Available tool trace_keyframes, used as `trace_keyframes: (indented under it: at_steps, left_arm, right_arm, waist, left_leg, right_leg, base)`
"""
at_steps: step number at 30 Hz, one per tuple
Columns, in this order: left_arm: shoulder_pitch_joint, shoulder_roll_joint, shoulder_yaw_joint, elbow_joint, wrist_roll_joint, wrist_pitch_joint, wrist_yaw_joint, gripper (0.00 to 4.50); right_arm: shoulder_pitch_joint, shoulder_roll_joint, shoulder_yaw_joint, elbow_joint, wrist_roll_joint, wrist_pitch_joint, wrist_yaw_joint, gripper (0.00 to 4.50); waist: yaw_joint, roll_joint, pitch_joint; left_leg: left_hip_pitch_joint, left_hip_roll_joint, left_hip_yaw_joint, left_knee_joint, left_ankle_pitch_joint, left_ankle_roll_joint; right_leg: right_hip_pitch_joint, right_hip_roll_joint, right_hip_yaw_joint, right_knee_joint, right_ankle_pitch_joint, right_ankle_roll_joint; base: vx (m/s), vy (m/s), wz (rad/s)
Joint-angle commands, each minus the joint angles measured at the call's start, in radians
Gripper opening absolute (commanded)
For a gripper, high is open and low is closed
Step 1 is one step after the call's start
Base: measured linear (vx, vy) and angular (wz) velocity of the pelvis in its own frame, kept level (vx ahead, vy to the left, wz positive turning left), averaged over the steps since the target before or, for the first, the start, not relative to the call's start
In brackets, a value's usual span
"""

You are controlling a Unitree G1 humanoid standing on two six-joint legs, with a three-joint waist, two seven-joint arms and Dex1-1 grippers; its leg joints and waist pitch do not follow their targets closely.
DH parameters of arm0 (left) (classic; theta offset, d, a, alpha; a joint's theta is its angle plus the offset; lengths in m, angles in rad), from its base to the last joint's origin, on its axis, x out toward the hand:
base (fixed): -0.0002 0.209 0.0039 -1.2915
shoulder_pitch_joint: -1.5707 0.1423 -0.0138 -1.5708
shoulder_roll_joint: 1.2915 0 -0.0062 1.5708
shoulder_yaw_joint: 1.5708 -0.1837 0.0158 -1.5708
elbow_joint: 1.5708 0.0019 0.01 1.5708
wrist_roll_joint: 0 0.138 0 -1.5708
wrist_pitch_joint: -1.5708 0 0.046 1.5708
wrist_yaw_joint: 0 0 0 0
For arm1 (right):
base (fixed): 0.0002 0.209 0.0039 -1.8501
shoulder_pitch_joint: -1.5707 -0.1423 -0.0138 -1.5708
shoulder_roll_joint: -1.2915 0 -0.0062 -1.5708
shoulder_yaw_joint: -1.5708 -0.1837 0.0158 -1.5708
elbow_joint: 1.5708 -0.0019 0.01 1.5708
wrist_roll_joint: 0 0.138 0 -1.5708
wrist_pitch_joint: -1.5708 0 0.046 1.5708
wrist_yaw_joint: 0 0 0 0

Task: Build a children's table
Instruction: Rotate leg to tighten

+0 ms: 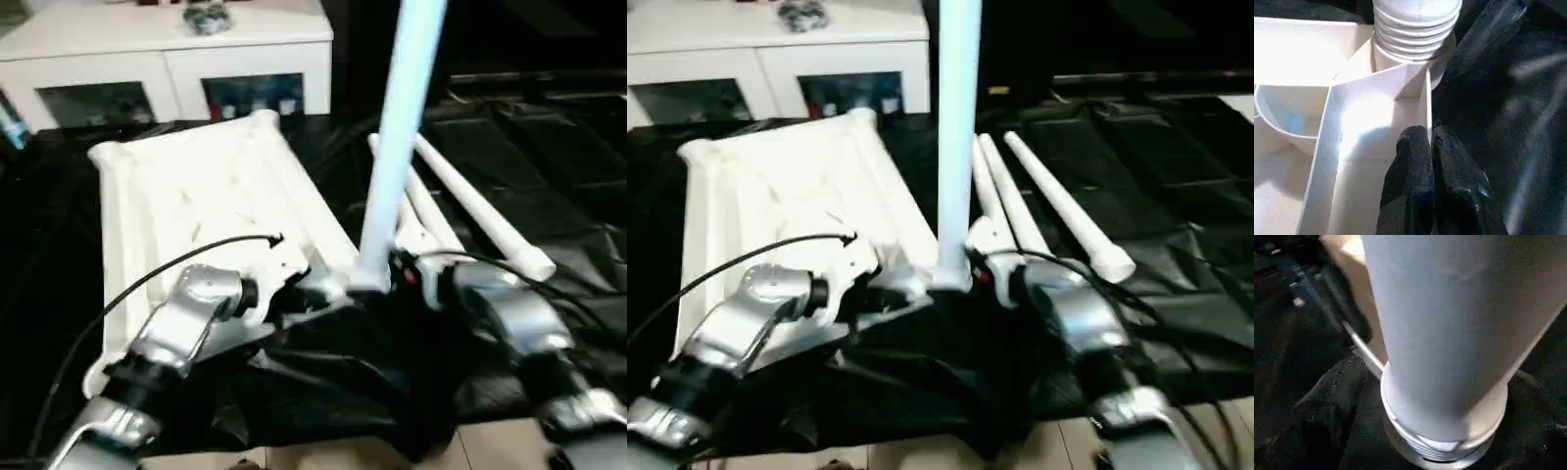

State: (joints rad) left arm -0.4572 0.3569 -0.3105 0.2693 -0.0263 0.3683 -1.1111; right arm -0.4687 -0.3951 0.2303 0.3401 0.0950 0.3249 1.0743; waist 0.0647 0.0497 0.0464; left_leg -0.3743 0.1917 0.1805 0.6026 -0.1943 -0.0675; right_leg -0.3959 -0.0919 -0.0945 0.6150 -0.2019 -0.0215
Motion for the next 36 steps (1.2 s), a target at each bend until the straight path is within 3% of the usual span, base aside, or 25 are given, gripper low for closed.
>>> trace_keyframes:
  at_steps: [1, 4, 6, 9, 16, 22, 24, 26, 28, 29, 31, 32, 33, 36]
  left_arm:
    - [-0.001, -0.008, -0.044, -0.048, -0.030, -0.025, -0.061, 0.00]
    - [0.001, 0.000, -0.048, -0.049, -0.030, -0.028, -0.075, 0.00]
    - [0.003, 0.018, -0.057, -0.051, -0.026, -0.039, -0.099, 0.00]
    - [0.002, 0.022, -0.059, -0.049, -0.024, -0.041, -0.103, 0.00]
    - [-0.004, 0.027, -0.063, -0.044, -0.025, -0.040, -0.111, 0.00]
    - [-0.003, 0.018, -0.055, -0.044, -0.025, -0.033, -0.099, 0.00]
    - [-0.016, -0.020, -0.033, -0.026, -0.026, -0.015, -0.035, 0.00]
    - [-0.028, -0.044, -0.021, -0.009, -0.021, -0.010, 0.008, 0.00]
    - [-0.048, -0.072, -0.006, 0.018, -0.009, 0.005, 0.067, 0.00]
    - [-0.049, -0.073, -0.005, 0.020, -0.008, 0.006, 0.071, 0.00]
    - [-0.093, -0.141, 0.030, 0.074, 0.020, 0.048, 0.219, 0.00]
    - [-0.093, -0.141, 0.030, 0.074, 0.020, 0.048, 0.219, 0.00]
    - [-0.116, -0.186, 0.049, 0.098, 0.034, 0.071, 0.309, 0.00]
    - [-0.124, -0.211, 0.058, 0.105, 0.037, 0.080, 0.348, 0.00]
  right_arm:
    - [0.015, 0.002, 0.040, -0.050, 0.025, 0.025, 0.044, 4.12]
    - [0.019, -0.002, 0.040, -0.060, 0.027, 0.031, 0.051, 4.12]
    - [0.037, -0.014, 0.044, -0.104, 0.039, 0.055, 0.072, 3.77]
    - [0.044, -0.018, 0.046, -0.118, 0.041, 0.064, 0.075, 3.74]
    - [0.049, -0.018, 0.050, -0.127, 0.044, 0.073, 0.075, 3.02]
    - [0.051, 0.014, 0.039, -0.101, 0.041, 0.076, 0.027, 2.82]
    - [0.031, 0.089, 0.001, -0.013, 0.009, 0.064, -0.124, 2.80]
    - [0.014, 0.134, -0.022, 0.045, -0.009, 0.056, -0.220, 2.79]
    - [-0.005, 0.175, -0.044, 0.097, -0.013, 0.059, -0.298, 2.79]
    - [-0.006, 0.177, -0.045, 0.100, -0.013, 0.059, -0.301, 2.79]
    - [-0.050, 0.266, -0.079, 0.210, -0.015, 0.066, -0.446, 2.78]
    - [-0.050, 0.266, -0.079, 0.210, -0.015, 0.066, -0.446, 2.78]
    - [-0.083, 0.319, -0.080, 0.281, -0.032, 0.052, -0.535, 2.78]
    - [-0.100, 0.344, -0.073, 0.316, -0.045, 0.031, -0.570, 2.78]
  waist:
    - [-0.003, -0.002, -0.067]
    - [-0.007, -0.001, -0.066]
    - [-0.006, -0.001, -0.067]
    - [-0.005, 0.000, -0.068]
    - [-0.005, -0.001, -0.067]
    - [-0.006, -0.002, -0.068]
    - [-0.012, -0.001, -0.065]
    - [-0.022, -0.001, -0.058]
    - [-0.035, -0.001, -0.057]
    - [-0.035, -0.001, -0.057]
    - [-0.041, 0.003, -0.058]
    - [-0.047, 0.002, -0.056]
    - [-0.045, 0.002, -0.060]
    - [-0.053, 0.000, -0.059]
  left_leg:
    - [0.010, 0.043, -0.013, -0.065, -0.118, 0.106]
    - [0.010, 0.042, -0.014, -0.066, -0.131, 0.096]
    - [0.010, 0.040, -0.014, -0.066, -0.128, 0.093]
    - [0.009, 0.041, -0.014, -0.065, -0.114, 0.098]
    - [0.011, 0.041, -0.015, -0.066, -0.127, 0.084]
    - [0.009, 0.039, -0.014, -0.064, -0.116, 0.090]
    - [0.009, 0.038, -0.013, -0.066, -0.133, 0.078]
    - [0.011, 0.034, -0.015, -0.071, -0.179, 0.046]
    - [0.016, 0.034, -0.019, -0.075, -0.230, 0.018]
    - [0.016, 0.034, -0.019, -0.075, -0.230, 0.018]
    - [0.015, 0.034, -0.019, -0.075, -0.226, 0.020]
    - [0.016, 0.032, -0.019, -0.075, -0.232, 0.016]
    - [0.021, 0.032, -0.018, -0.073, -0.225, 0.015]
    - [0.012, 0.031, -0.021, -0.074, -0.223, 0.022]
  right_leg:
    - [0.057, -0.056, 0.054, -0.063, -0.052, -0.247]
    - [0.057, -0.055, 0.053, -0.064, -0.069, -0.245]
    - [0.059, -0.056, 0.053, -0.065, -0.066, -0.245]
    - [0.058, -0.055, 0.053, -0.061, -0.042, -0.247]
    - [0.058, -0.056, 0.053, -0.064, -0.077, -0.242]
    - [0.059, -0.056, 0.053, -0.063, -0.063, -0.244]
    - [0.057, -0.057, 0.054, -0.066, -0.096, -0.240]
    - [0.055, -0.058, 0.051, -0.076, -0.185, -0.230]
    - [0.056, -0.058, 0.050, -0.087, -0.282, -0.199]
    - [0.056, -0.058, 0.050, -0.087, -0.282, -0.199]
    - [0.055, -0.057, 0.051, -0.088, -0.270, -0.195]
    - [0.052, -0.056, 0.050, -0.091, -0.286, -0.196]
    - [0.052, -0.059, 0.051, -0.090, -0.278, -0.197]
    - [0.057, -0.059, 0.048, -0.091, -0.276, -0.192]
  base:
    - [0.000, 0.000, 0.00]
    - [0.000, 0.000, 0.00]
    - [0.000, 0.000, 0.00]
    - [0.000, 0.000, 0.00]
    - [0.000, 0.000, 0.00]
    - [0.000, 0.000, 0.00]
    - [0.000, 0.000, 0.00]
    - [0.000, 0.000, 0.00]
    - [0.000, 0.000, 0.00]
    - [0.000, 0.000, 0.00]
    - [0.000, 0.000, 0.00]
    - [0.000, 0.000, 0.00]
    - [0.000, 0.000, 0.00]
    - [0.000, 0.000, 0.00]
